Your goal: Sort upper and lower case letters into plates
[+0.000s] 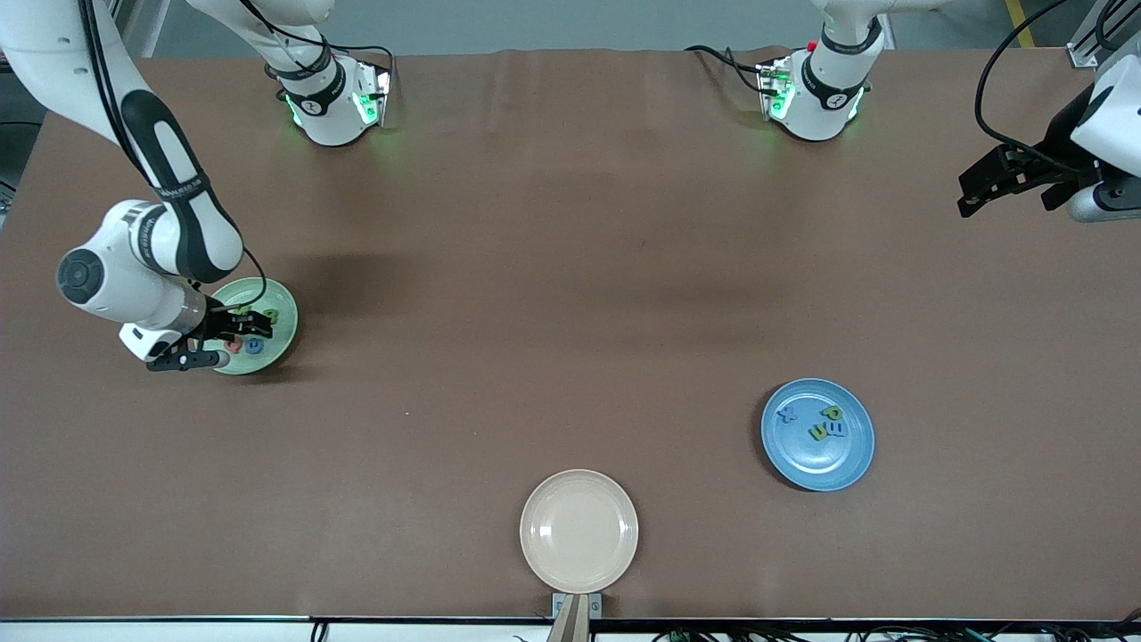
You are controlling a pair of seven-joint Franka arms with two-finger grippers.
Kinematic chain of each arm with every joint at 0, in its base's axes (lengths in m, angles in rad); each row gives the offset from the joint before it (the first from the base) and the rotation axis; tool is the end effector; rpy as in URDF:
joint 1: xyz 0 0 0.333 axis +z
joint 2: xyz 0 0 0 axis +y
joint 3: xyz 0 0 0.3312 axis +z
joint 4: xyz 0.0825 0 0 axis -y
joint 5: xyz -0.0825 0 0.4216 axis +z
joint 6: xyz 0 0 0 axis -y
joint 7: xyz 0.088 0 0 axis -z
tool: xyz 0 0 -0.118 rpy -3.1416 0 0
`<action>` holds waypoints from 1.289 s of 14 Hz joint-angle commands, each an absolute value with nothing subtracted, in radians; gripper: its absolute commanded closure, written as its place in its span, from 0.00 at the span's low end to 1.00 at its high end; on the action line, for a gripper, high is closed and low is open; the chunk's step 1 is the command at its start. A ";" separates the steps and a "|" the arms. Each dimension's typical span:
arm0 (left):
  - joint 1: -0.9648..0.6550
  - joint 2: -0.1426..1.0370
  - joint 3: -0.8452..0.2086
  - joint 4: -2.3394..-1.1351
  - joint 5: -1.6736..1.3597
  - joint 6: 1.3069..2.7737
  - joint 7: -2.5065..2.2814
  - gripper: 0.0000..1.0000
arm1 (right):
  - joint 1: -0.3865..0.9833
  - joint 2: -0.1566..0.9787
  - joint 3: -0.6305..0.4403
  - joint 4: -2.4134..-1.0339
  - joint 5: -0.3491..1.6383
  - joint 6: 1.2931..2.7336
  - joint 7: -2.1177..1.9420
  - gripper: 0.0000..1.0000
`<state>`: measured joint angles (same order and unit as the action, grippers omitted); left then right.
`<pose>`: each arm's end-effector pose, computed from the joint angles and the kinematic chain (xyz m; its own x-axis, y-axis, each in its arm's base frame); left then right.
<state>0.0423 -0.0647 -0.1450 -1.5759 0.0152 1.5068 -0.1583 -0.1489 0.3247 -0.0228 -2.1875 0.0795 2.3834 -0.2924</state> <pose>0.5615 -0.0589 0.6576 0.9984 0.0568 -0.0011 0.0568 -0.9981 -0.0250 0.5627 -0.0965 0.2001 0.9916 0.0640 -0.1124 0.0557 -0.9956 -0.0751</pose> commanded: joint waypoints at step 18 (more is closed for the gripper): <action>0.048 -0.080 -0.144 -1.582 -0.002 1.519 -0.150 0.00 | -0.063 -0.063 -0.020 -1.528 -0.014 1.456 -0.064 0.00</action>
<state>0.0424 -0.0647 -0.1448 -1.5770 0.0152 1.5101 -0.1583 -0.0571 -0.1035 -0.0169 -1.5853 -0.0016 1.4653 -0.0725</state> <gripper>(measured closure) 0.000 0.000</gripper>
